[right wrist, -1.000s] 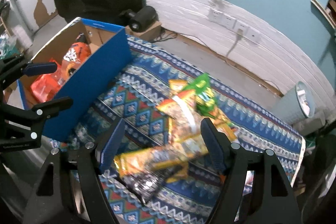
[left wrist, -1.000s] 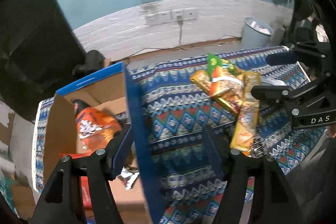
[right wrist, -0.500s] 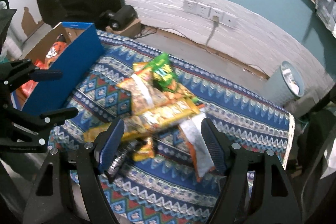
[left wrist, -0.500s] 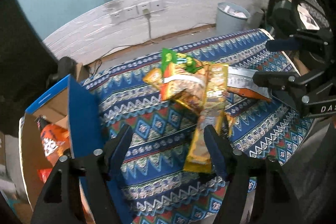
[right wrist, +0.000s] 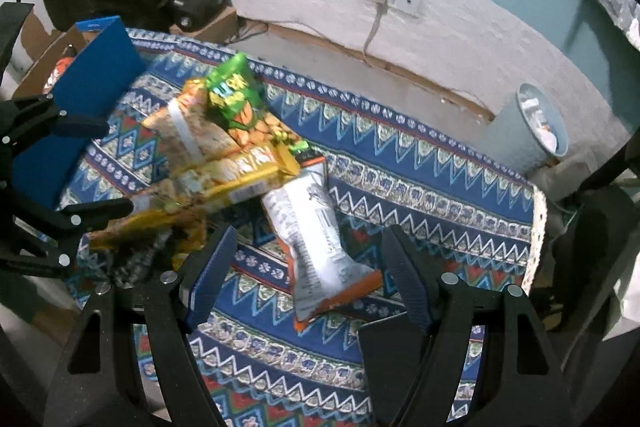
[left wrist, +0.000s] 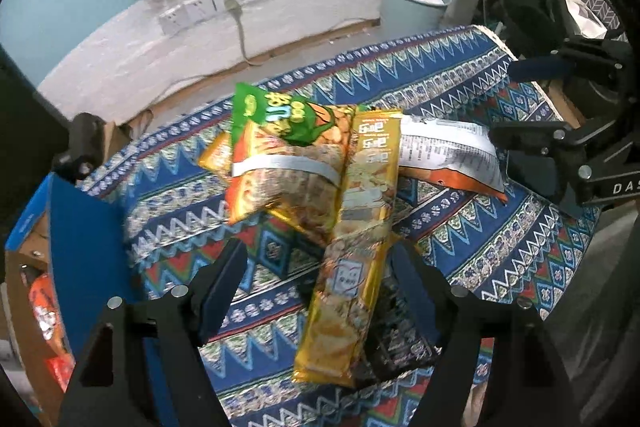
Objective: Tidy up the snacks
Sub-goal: 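Move both tools back toward the yellow stick packs on the pile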
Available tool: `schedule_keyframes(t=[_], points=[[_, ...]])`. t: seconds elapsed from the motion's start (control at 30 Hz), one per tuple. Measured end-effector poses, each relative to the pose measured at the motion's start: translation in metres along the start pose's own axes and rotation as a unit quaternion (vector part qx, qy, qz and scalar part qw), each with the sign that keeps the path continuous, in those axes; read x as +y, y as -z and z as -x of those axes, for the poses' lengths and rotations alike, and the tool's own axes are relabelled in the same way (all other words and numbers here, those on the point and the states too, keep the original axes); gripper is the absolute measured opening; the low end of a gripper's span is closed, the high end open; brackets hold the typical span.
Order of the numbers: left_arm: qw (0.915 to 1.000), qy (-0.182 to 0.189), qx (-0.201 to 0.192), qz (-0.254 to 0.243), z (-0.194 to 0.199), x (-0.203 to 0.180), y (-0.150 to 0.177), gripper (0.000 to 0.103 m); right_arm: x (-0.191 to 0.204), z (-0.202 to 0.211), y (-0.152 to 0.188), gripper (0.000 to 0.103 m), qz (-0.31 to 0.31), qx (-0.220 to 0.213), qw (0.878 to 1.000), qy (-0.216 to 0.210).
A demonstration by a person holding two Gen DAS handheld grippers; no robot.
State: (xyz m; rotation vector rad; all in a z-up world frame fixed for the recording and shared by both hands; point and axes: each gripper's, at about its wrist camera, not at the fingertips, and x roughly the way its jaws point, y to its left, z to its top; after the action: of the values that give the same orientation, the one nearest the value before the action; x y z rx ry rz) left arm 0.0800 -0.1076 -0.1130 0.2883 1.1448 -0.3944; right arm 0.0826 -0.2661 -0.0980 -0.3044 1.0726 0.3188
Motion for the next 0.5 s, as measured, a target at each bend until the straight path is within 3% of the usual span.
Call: schedule_keyframes(t=[0.5], points=[[0.9969, 0.055, 0.052, 0.023, -0.054, 0.002, -0.018, 0.08, -0.014, -0.061, 0.003, 0.075, 0.007, 0.052, 0.998, -0.023]])
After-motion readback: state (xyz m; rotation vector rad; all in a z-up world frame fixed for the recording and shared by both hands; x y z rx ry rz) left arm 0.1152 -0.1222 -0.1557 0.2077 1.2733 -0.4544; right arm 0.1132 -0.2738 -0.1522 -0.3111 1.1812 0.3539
